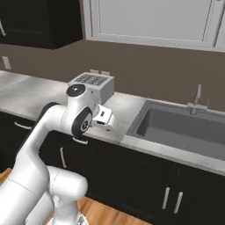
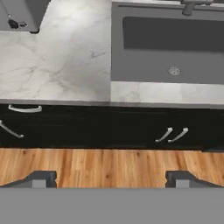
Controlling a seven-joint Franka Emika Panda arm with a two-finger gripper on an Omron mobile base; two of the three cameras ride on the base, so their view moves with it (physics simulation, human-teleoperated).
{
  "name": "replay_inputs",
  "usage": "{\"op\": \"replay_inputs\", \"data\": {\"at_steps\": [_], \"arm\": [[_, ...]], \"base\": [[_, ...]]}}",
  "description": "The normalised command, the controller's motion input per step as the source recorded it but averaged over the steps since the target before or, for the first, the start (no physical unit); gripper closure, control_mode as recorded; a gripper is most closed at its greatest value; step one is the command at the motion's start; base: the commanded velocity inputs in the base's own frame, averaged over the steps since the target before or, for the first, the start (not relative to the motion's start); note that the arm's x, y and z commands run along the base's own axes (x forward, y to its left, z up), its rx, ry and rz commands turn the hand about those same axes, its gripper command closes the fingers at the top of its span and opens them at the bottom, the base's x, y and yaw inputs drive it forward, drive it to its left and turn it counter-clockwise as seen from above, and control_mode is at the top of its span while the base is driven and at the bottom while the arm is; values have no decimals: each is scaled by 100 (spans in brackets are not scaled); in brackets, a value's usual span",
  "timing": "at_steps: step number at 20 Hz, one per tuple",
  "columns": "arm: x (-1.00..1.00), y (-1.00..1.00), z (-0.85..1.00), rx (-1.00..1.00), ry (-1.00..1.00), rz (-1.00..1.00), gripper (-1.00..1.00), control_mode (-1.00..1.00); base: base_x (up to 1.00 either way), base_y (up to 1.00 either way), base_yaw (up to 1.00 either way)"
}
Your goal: Grab the spray bottle from the cabinet, then place it next to the cutting board for sanitizing. Then grab the dish brush from the countertop next to the sink and place it next to the cutting board.
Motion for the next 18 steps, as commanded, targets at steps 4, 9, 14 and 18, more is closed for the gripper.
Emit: {"op": "replay_inputs", "data": {"at_steps": [4, 9, 14, 18], "arm": [[0, 0, 0, 0, 0, 0, -100, 100], [0, 0, 0, 0, 0, 0, -100, 100], [0, 0, 0, 0, 0, 0, -100, 100], [0, 0, 0, 0, 0, 0, -100, 100]], "base": [[16, -100, -5], [54, -100, -1], [35, -100, 0], [-31, -100, -13]]}}
